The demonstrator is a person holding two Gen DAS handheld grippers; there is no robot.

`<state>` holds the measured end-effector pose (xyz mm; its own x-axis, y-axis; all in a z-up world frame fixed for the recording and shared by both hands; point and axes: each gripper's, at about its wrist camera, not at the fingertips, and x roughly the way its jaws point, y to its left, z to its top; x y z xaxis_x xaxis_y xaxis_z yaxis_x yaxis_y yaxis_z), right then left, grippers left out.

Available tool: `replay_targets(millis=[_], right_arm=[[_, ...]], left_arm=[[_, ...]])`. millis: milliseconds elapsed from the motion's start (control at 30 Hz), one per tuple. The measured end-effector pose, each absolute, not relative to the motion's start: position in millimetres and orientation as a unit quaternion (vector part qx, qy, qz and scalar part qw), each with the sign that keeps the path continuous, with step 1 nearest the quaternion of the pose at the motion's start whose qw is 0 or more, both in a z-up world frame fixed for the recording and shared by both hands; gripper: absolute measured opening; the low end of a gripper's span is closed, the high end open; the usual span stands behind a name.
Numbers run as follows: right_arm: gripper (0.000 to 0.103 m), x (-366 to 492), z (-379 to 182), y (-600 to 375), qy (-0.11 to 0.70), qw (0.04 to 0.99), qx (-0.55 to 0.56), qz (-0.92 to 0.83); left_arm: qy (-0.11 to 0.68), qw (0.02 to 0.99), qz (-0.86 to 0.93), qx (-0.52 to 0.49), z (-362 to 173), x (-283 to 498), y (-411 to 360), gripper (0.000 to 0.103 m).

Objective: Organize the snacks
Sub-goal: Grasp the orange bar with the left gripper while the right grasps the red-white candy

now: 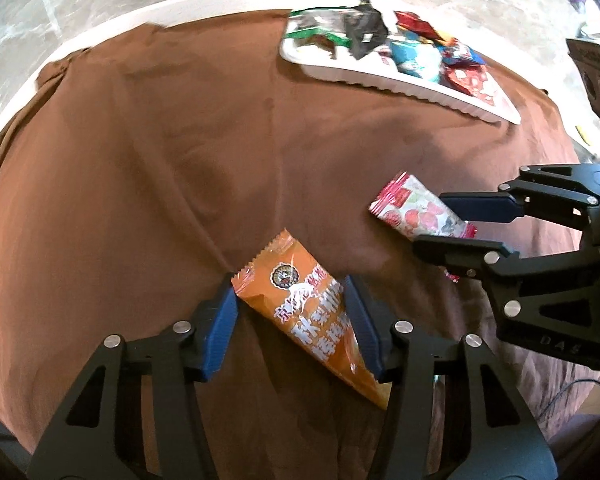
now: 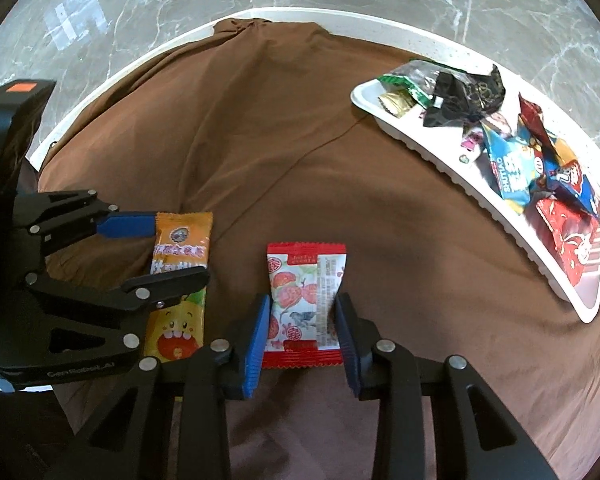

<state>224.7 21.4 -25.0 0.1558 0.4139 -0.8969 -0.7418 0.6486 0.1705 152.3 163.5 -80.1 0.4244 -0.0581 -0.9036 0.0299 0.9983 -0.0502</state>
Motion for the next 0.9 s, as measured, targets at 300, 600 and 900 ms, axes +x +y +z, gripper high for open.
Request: replay_targets(millis=[300,600,900], right_arm=[[0.038,230,-28,16,0.530,0.741,-0.144,0.386],[0.045,225,-29,15,0.526,0.739,-0.144,0.396],[0.039,218,-29,20,0.506,0.744,-0.171,0.401]], left_arm=[[0.547,0.836,-0.046,0.016,-80,170,149,0.051],[0.575,0.817,-0.036,0.001,-79,148,152,0.053],[0.569,0.822,-0.037,0.007,-82,138,145,0.056]])
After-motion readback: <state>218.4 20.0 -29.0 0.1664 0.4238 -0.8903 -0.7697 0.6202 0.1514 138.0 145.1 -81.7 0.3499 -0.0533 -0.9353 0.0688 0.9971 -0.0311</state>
